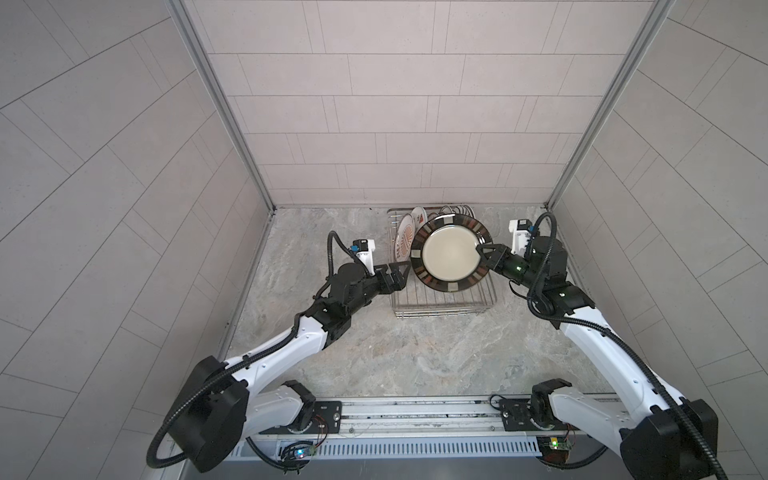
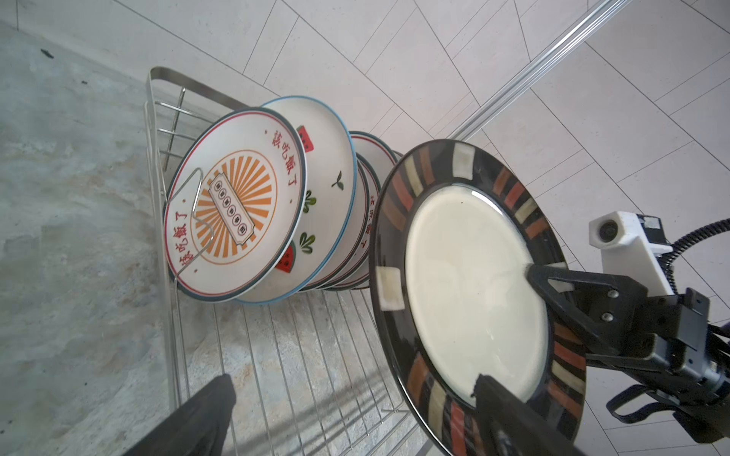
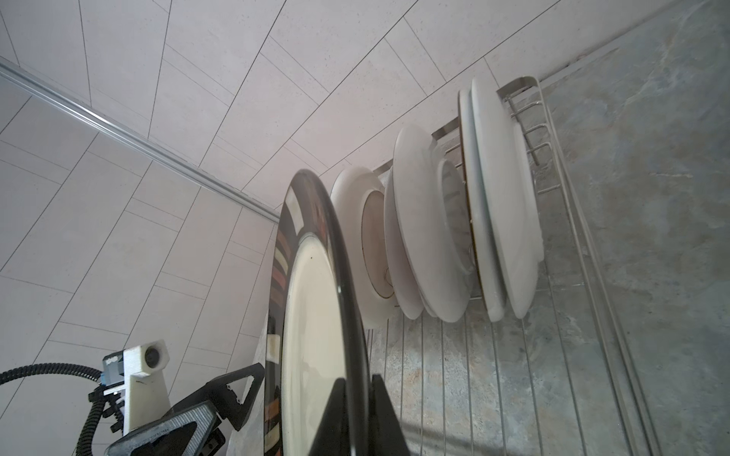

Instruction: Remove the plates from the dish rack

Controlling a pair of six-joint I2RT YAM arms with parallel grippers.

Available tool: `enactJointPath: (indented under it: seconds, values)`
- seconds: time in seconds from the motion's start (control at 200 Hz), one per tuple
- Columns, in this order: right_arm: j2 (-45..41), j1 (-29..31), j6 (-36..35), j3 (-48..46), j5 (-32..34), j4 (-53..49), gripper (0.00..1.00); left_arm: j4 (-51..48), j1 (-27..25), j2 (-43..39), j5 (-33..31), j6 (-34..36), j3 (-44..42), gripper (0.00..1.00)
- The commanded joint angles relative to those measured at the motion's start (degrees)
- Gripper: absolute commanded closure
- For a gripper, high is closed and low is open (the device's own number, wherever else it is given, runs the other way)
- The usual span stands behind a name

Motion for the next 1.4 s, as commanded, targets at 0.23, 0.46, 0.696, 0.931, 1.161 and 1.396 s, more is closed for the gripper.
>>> enactJointPath:
  seconds: [0.23, 0.46, 0.696, 0.931, 1.161, 1.396]
  values:
    - [-7.8, 6.9, 9.4, -7.2, 2.9, 19.8, 1.0, 7.6, -0.6, -2.1, 1.4, -6.3, -3.8, 0.13]
    - [-2.9, 8.5, 13.7, -9.9, 0.4, 28.1, 1.0, 10.0, -0.6, -1.9, 5.0, -8.3, -5.1, 0.41]
    - [-1.9, 10.3, 14.4, -12.3, 0.5, 30.8, 1.0, 9.7, -0.1, -0.5, 13.0, -8.8, -4.6, 0.45]
    - [3.6, 10.3, 14.7, -10.5, -1.2, 32.5, 1.0, 10.7, -0.1, -1.3, 12.6, -9.7, -5.2, 0.65]
    - [6.4, 11.2, 14.1, -9.9, -0.4, 34.0, 1.0, 9.8, -0.1, -1.5, 12.5, -10.1, -5.4, 0.75]
    - [6.3, 12.7, 12.8, -11.3, 1.2, 33.7, 1.0, 18.6, -0.1, 0.7, 8.8, -16.1, -8.5, 0.81]
